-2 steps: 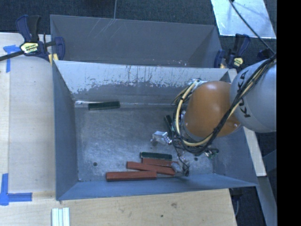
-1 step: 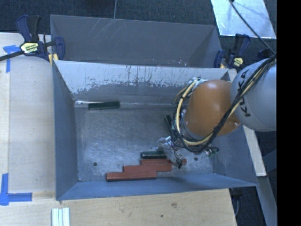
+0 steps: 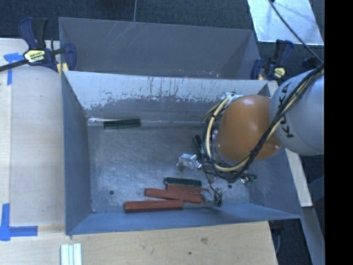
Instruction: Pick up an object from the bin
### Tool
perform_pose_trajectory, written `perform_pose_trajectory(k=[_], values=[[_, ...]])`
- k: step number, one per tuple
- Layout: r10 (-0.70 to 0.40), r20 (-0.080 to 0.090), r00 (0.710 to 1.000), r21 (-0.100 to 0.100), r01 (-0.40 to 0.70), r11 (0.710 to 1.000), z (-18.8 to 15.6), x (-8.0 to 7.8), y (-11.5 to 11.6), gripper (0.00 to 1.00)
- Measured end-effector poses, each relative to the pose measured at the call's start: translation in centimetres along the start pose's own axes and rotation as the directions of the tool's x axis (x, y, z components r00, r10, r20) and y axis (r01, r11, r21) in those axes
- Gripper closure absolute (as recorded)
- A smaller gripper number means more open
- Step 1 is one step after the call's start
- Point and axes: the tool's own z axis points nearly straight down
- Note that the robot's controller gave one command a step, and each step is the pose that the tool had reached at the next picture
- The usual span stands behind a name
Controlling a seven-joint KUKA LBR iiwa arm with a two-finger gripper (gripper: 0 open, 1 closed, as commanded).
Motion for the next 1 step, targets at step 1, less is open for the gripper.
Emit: perform_pose_trajectory(k=[1], values=[[0.001, -0.002, 1.000, 0.001, -0.001, 1.000, -0.23, 0.00, -0.09, 1.00]])
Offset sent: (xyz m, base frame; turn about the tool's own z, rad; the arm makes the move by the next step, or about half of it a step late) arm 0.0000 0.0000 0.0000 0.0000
